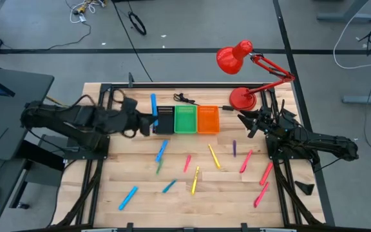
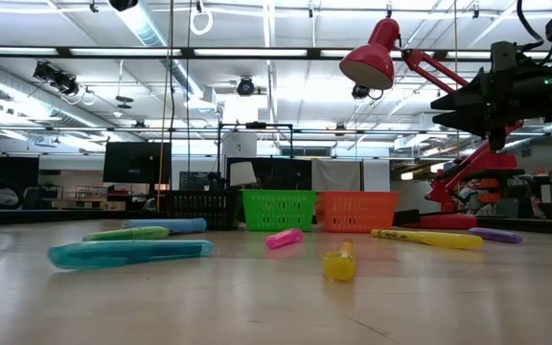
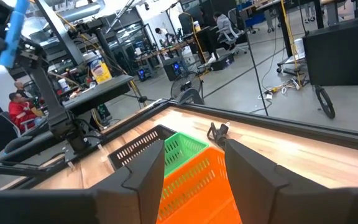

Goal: Pick & Place Markers
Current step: Put the middle large blue highlighter pen into the green bin

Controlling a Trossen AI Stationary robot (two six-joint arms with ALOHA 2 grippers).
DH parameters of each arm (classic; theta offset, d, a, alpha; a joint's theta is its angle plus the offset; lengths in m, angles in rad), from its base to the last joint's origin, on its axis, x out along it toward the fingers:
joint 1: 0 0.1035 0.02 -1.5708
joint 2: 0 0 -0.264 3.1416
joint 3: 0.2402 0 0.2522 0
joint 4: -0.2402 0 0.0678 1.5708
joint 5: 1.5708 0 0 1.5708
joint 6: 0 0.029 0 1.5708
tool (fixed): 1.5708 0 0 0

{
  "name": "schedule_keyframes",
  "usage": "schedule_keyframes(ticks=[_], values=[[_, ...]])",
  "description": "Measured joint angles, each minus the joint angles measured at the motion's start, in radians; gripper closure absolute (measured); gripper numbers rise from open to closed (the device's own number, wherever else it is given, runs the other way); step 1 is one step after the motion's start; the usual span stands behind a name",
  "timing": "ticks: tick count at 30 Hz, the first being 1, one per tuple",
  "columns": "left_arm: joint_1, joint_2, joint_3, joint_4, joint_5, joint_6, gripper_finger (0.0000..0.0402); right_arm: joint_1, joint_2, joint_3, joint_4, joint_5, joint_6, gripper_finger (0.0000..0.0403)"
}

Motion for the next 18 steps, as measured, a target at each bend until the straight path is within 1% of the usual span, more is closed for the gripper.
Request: schedule_keyframes(ticks=[6,13,18], values=[[0.123,0.126,0.155,-0.158,0.142,-0.065,0.0332,0.0,0.0,0.0,0.0,0.0,0.0,0.0233],[0.259,0.288,0.325,-0.276,0.325,-0.098,0.0332,0.0,0.0,0.0,0.0,0.0,0.0,0.0233],[0.342,0.424,0.486,-0.4,0.393,-0.072,0.0332,0.0,0.0,0.0,0.0,0.0,0.0,0.0233]])
